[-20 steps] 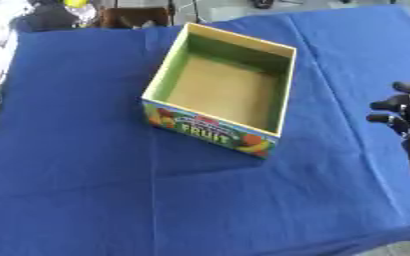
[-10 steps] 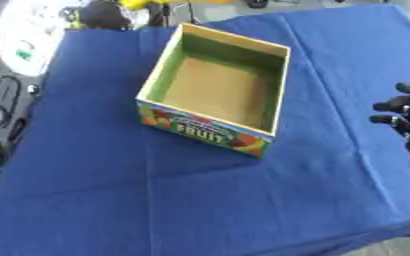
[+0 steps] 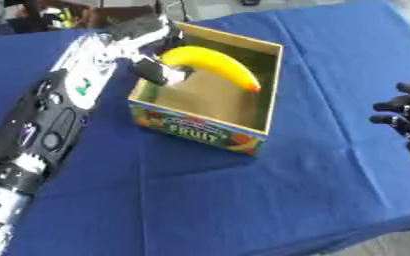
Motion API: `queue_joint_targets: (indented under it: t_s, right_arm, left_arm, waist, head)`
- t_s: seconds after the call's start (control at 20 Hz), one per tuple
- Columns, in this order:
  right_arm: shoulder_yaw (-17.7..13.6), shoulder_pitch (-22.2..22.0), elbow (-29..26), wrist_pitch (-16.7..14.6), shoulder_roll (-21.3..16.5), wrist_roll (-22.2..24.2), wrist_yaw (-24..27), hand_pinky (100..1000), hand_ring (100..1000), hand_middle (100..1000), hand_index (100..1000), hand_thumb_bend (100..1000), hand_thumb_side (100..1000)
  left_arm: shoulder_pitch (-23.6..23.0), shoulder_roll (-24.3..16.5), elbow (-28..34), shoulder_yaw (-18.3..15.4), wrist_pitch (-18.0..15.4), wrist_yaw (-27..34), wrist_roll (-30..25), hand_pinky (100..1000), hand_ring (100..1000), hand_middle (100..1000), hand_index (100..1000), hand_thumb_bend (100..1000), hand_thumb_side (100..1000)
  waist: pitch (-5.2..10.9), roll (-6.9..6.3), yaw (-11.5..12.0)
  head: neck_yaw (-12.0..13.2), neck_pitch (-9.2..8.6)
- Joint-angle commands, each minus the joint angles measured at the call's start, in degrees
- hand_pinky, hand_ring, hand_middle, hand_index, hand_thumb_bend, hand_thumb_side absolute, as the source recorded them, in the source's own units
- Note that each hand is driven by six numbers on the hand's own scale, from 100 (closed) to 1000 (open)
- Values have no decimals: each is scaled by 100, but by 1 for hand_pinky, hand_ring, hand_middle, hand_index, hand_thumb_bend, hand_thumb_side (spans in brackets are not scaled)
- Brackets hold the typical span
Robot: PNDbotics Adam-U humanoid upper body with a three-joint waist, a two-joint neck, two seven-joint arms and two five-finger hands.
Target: Pick up objects on the table and place them in the box.
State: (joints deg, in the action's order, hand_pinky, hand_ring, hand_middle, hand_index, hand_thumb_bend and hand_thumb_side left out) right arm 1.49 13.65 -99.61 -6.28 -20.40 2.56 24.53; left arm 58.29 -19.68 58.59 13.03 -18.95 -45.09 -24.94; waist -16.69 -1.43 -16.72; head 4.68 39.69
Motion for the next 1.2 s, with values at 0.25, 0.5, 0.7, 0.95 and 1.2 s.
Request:
queue_joint_targets:
  t_s: [0.25, 0.5, 0.7, 0.95, 1.2]
  right_arm:
    - [-7, 85, -70, 1, -62, 13, 27, 634, 678, 540, 766, 100, 782]
    - [-11, 80, -68, 1, -56, 6, 31, 634, 679, 540, 766, 100, 782]
    - [-22, 63, -64, -1, -53, -3, 34, 634, 678, 540, 765, 100, 781]
    - [-61, 21, -61, -15, -39, -36, 46, 634, 678, 540, 765, 100, 781]
    - [-145, -32, -59, -46, -11, -114, 52, 634, 678, 540, 765, 100, 780]
  left_arm:
    - [-19, 75, -254, 47, -466, -674, -92, 649, 622, 599, 720, 308, 554]
    - [-41, 88, -202, 1, -950, -670, -194, 814, 805, 773, 815, 999, 936]
    - [-47, 52, -29, -51, -1153, -498, -96, 848, 832, 803, 823, 1000, 1000]
    - [-77, 159, 381, -317, -1142, -134, 183, 770, 756, 738, 770, 637, 949]
    - [-355, 461, 1152, -1081, -1187, 346, 657, 723, 713, 688, 730, 501, 868]
  waist:
    - [85, 11, 33]
    - [104, 22, 59]
    - [128, 37, 97]
    - [176, 82, 204]
    - [205, 143, 431]
  head:
    - [11, -59]
    - [-2, -61]
    - [-4, -62]
    - [-59, -41]
    - [-200, -4]
